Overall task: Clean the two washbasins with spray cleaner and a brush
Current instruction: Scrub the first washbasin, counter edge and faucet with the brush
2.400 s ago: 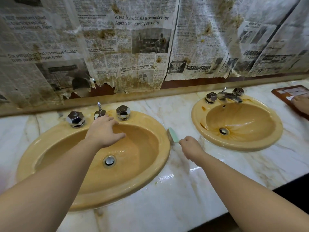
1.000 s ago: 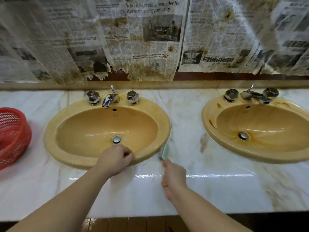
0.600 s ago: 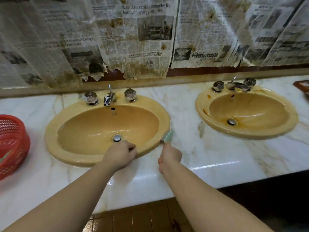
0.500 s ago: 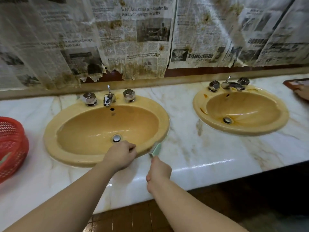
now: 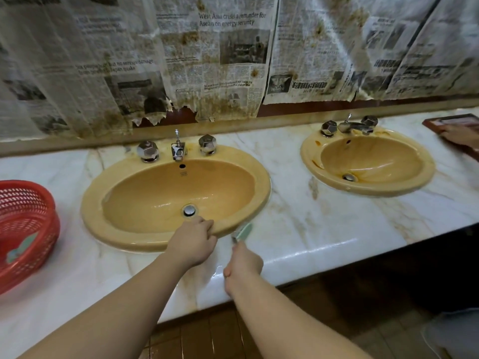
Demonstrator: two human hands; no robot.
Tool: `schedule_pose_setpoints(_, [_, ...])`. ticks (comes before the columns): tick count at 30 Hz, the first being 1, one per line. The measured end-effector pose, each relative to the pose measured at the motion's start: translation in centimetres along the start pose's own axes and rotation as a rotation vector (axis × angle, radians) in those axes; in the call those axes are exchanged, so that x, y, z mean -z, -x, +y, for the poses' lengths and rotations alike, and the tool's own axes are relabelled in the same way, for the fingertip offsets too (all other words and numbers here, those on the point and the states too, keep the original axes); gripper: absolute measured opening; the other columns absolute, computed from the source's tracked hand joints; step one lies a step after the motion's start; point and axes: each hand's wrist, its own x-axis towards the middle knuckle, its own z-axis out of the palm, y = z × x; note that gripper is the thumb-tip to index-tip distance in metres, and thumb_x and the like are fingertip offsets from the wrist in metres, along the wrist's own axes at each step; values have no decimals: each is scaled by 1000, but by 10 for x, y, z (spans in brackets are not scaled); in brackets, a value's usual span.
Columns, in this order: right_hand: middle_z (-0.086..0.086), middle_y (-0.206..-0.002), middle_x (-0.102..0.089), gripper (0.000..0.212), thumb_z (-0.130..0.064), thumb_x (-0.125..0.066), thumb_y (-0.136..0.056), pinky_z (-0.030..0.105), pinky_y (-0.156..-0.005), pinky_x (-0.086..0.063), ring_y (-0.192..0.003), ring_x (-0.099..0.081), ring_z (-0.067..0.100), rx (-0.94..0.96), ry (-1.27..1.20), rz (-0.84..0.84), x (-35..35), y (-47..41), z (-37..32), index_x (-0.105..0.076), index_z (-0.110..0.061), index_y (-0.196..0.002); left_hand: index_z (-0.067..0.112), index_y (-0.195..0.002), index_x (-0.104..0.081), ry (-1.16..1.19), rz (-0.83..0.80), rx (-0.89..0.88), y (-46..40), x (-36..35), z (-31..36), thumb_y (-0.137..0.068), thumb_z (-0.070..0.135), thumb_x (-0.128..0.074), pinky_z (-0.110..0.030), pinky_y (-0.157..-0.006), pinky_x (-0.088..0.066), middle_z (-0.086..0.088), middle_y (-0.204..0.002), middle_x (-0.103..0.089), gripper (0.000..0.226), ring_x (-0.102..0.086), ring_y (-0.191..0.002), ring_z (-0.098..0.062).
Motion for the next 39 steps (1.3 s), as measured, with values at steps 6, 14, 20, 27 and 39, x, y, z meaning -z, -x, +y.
schedule_pose_setpoints(6, [5, -70, -49, 15, -24, -62, -95, 14, -32, -30, -44, -32, 18, 3, -152, 23, -1, -18, -60, -59, -11, -101, 21, -141, -50, 6, -50, 2, 7, 3, -3, -96, 32, -47, -37, -95, -42, 2, -137, -51, 46, -45, -120, -30])
schedule_pose_setpoints(14, [6, -57, -49, 26, -31, -64, -91, 26, -41, -30, -37, -32, 19, 0, 15, -20, -4, -4, 14, -65, -5, -86, 19, -143, -49, 57, -36, 37, 9, 0, 1, -96, 26, -45, -40, -103, -39, 1, -139, -50, 48, -42, -125, -34])
schedule_pose_setpoints(20, [4, -57, -45, 19, -23, -64, -92, 23, -39, -28, -36, -29, 16, 70, -65, 24, -1, -16, -23, -61, -5, -86, 17, -151, -41, 78, -55, -9, 14, 4, 0, -98, 24, -46, -46, -126, -7, -1, -146, -46, 54, -41, -137, -32])
schedule_pose_setpoints(27, [7, -57, -51, 31, -37, -63, -91, 28, -47, -37, -44, -45, 23, 69, 172, -48, -5, -18, 22, -66, -7, -84, 19, -154, -37, 77, -73, -71, 17, 2, -10, -97, 29, -46, -53, -125, 2, 2, -154, -41, 59, -38, -141, -22])
schedule_pose_setpoints(39, [15, -81, -61, 42, -34, -35, -94, 33, -52, -43, -63, -55, 31, 377, 658, 23, 42, -38, -33, -63, -3, -97, 18, -132, -61, 231, 279, 11, 54, -2, -64, -87, 22, -62, -43, -123, -22, 4, -130, -56, 46, -49, -127, -20])
